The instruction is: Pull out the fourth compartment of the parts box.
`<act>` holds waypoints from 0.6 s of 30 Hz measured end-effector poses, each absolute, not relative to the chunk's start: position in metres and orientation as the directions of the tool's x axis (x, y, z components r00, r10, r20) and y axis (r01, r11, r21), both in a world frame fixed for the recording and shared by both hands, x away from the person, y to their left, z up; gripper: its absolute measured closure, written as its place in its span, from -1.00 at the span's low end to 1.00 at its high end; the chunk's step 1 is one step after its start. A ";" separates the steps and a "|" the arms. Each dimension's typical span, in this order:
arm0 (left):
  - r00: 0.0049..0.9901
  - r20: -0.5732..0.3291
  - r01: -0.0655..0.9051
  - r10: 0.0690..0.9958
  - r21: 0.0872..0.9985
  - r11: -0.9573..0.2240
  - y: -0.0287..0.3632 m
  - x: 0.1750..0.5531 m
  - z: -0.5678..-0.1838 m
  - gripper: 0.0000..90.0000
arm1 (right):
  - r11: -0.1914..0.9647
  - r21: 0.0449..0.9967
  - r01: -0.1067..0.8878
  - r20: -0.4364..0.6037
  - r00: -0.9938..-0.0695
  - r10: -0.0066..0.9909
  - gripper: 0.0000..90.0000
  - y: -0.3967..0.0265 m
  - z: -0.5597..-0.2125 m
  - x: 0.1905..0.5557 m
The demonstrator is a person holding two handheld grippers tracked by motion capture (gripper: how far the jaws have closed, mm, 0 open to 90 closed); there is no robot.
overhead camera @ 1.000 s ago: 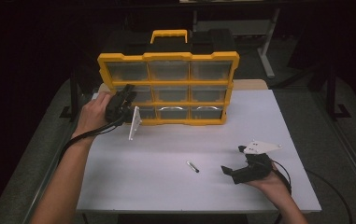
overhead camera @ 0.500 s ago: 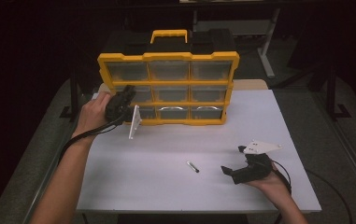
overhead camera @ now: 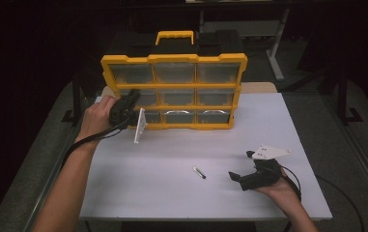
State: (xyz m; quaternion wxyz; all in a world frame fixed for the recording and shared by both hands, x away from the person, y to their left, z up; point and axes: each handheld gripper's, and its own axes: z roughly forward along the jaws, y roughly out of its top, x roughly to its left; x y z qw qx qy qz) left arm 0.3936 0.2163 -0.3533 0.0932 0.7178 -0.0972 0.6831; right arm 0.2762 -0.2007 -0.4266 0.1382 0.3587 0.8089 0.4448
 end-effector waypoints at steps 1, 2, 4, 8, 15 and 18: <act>0.045 0.999 -0.267 -0.014 -0.001 -0.964 0.216 0.394 -0.354 0.77 | 0.346 0.818 0.458 0.096 -0.704 0.704 -1.00 -0.201 -0.427 0.276; 0.042 0.999 -0.262 -0.018 -0.006 -0.965 0.216 0.393 -0.354 0.77 | 0.348 0.819 0.457 0.095 -0.704 0.704 -1.00 -0.201 -0.427 0.276; 0.045 0.999 -0.260 -0.015 -0.002 -0.966 0.215 0.393 -0.354 0.78 | 0.349 0.816 0.460 0.097 -0.705 0.703 -1.00 -0.200 -0.427 0.276; 0.046 0.999 -0.258 -0.015 -0.003 -0.966 0.215 0.393 -0.353 0.79 | 0.348 0.818 0.457 0.096 -0.707 0.701 -1.00 -0.200 -0.427 0.276; 0.043 0.999 -0.253 -0.018 -0.006 -0.967 0.214 0.392 -0.354 0.79 | 0.349 0.820 0.454 0.093 -0.707 0.701 -1.00 -0.201 -0.427 0.277; 0.048 0.999 -0.255 -0.011 0.001 -0.967 0.215 0.390 -0.353 0.78 | 0.347 0.817 0.460 0.099 -0.705 0.702 -1.00 -0.200 -0.427 0.276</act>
